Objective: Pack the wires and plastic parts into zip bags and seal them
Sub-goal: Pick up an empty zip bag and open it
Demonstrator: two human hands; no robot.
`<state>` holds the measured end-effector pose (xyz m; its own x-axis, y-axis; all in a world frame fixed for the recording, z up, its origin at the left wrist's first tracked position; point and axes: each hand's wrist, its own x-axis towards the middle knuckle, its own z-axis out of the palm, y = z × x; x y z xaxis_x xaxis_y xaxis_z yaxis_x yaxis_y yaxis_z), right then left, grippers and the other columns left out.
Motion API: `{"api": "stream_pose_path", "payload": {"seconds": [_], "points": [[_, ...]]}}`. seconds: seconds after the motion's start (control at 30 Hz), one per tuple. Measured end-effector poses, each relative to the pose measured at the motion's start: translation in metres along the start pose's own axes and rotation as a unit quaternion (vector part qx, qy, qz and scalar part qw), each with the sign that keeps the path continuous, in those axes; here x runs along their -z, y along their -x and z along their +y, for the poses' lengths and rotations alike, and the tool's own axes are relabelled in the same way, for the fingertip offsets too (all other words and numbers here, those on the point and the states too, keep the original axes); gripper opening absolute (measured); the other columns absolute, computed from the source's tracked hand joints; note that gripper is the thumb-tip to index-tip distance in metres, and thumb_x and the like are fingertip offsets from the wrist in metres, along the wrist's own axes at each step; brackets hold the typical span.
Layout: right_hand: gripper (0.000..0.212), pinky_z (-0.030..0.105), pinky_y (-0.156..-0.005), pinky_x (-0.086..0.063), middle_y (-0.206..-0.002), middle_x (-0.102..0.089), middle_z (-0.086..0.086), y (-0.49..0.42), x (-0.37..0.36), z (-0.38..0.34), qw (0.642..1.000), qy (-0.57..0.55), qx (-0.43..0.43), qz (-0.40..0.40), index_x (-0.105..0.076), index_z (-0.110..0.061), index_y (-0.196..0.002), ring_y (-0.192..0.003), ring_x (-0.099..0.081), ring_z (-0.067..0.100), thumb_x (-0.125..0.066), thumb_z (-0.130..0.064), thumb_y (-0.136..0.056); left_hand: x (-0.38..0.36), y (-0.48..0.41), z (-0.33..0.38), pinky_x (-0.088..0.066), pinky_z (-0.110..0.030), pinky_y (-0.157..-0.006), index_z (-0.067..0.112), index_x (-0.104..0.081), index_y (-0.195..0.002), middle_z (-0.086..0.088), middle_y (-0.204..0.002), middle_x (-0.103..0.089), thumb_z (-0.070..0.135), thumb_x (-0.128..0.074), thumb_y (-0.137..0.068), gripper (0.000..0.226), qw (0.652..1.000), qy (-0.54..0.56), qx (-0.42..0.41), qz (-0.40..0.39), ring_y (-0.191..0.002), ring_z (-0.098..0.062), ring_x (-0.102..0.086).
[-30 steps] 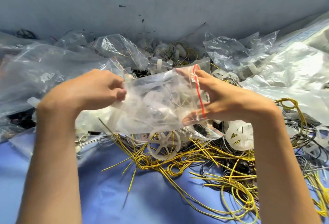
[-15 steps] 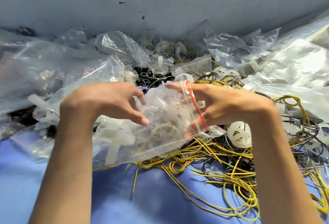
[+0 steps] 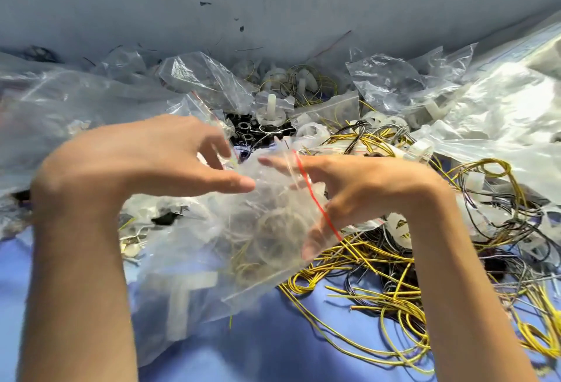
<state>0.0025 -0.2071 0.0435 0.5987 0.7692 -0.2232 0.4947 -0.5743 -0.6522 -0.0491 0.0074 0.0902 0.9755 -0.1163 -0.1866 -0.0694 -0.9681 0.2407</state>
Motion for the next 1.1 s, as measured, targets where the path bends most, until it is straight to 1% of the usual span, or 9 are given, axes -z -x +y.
{"api": "stream_pose_path", "payload": {"seconds": [0.1, 0.23, 0.3, 0.4, 0.53, 0.63, 0.73, 0.9, 1.1], "points": [[0.108, -0.004, -0.087, -0.020, -0.149, -0.016, -0.037, -0.002, -0.001, -0.005, 0.997, 0.075, 0.004, 0.016, -0.028, -0.052, -0.142, -0.122, -0.023, -0.019, -0.090, -0.038, -0.055, -0.005, -0.011, 0.006, -0.046, -0.033, -0.096, 0.043, -0.050, -0.121, 0.016, -0.118, -0.055, 0.078, -0.041, -0.055, 0.076, 0.990, 0.065, -0.074, 0.106, -0.103, -0.003, -0.056], [0.088, 0.005, -0.096, -0.034, -0.121, -0.046, -0.036, -0.002, -0.001, -0.011, 0.994, 0.099, 0.005, 0.050, -0.048, -0.041, -0.132, -0.110, -0.044, -0.015, -0.089, -0.042, -0.054, -0.019, -0.025, 0.029, -0.041, -0.031, -0.095, 0.040, -0.061, -0.093, 0.013, -0.116, -0.046, 0.073, -0.044, -0.069, 0.045, 0.973, 0.077, -0.163, 0.141, -0.109, -0.009, -0.050], [0.084, 0.021, -0.104, -0.038, -0.133, -0.044, -0.025, -0.001, -0.001, -0.010, 0.992, 0.117, -0.004, 0.053, -0.051, -0.032, -0.131, -0.120, -0.043, -0.004, -0.087, -0.045, -0.057, -0.024, -0.033, 0.033, -0.041, -0.033, -0.092, 0.034, -0.061, -0.080, 0.009, -0.112, -0.048, 0.063, -0.047, -0.077, 0.033, 0.982, 0.048, -0.138, 0.122, -0.104, -0.013, -0.050], [0.101, 0.022, -0.111, -0.028, -0.156, -0.010, -0.026, 0.002, 0.004, -0.006, 0.994, 0.094, -0.019, 0.042, -0.033, -0.037, -0.146, -0.136, -0.028, -0.004, -0.081, -0.052, -0.059, -0.025, -0.040, 0.025, -0.044, -0.034, -0.087, 0.028, -0.056, -0.069, 0.005, -0.103, -0.054, 0.051, -0.050, -0.084, 0.028, 0.990, -0.009, -0.107, 0.097, -0.097, -0.017, -0.051], [0.098, 0.008, -0.087, -0.038, -0.143, -0.044, -0.018, 0.022, 0.019, 0.004, 0.984, 0.058, -0.078, 0.150, -0.035, -0.040, -0.144, -0.091, -0.050, -0.024, -0.067, -0.067, -0.055, -0.026, -0.037, 0.016, -0.050, -0.029, -0.076, 0.026, -0.057, -0.069, 0.004, -0.089, -0.062, 0.039, -0.058, -0.083, 0.019, 0.994, -0.064, -0.070, 0.059, -0.088, -0.017, -0.057], [0.091, 0.018, -0.090, -0.033, -0.144, -0.045, -0.013, 0.039, 0.032, 0.027, 0.950, 0.091, -0.157, 0.255, -0.039, -0.035, -0.143, -0.117, -0.049, -0.004, -0.069, -0.063, -0.062, -0.026, -0.037, 0.017, -0.053, -0.029, -0.074, 0.027, -0.066, -0.077, 0.005, -0.084, -0.066, 0.032, -0.058, -0.079, 0.010, 0.995, -0.053, -0.066, 0.051, -0.085, -0.016, -0.061], [0.091, 0.029, -0.098, -0.033, -0.151, -0.038, 0.002, 0.051, 0.042, 0.054, 0.902, 0.107, -0.268, 0.321, -0.036, -0.022, -0.145, -0.131, -0.041, 0.021, -0.075, -0.051, -0.069, -0.026, -0.036, 0.022, -0.054, -0.032, -0.077, 0.023, -0.071, -0.091, 0.004, -0.083, -0.067, 0.033, -0.055, -0.074, 0.025, 0.995, -0.041, -0.076, 0.056, -0.084, -0.018, -0.062], [0.108, 0.038, -0.108, -0.031, -0.153, -0.033, 0.009, 0.060, 0.046, 0.079, 0.885, 0.009, -0.355, 0.301, -0.028, -0.016, -0.148, -0.136, -0.037, 0.028, -0.072, -0.061, -0.061, -0.031, -0.037, 0.029, -0.054, -0.034, -0.076, 0.015, -0.062, -0.084, -0.001, -0.084, -0.064, 0.037, -0.043, -0.061, 0.037, 0.993, -0.057, -0.095, 0.028, -0.080, -0.024, -0.059], [0.082, 0.037, -0.086, -0.039, -0.136, -0.050, 0.016, 0.052, 0.040, 0.088, 0.854, -0.004, -0.371, 0.365, -0.043, -0.008, -0.134, -0.111, -0.049, 0.029, -0.075, -0.051, -0.072, -0.036, -0.043, 0.030, -0.050, -0.035, -0.066, 0.010, -0.066, -0.083, -0.012, -0.084, -0.068, 0.044, -0.054, -0.075, 0.037, 0.992, -0.048, -0.103, 0.050, -0.068, -0.024, -0.055]]}}
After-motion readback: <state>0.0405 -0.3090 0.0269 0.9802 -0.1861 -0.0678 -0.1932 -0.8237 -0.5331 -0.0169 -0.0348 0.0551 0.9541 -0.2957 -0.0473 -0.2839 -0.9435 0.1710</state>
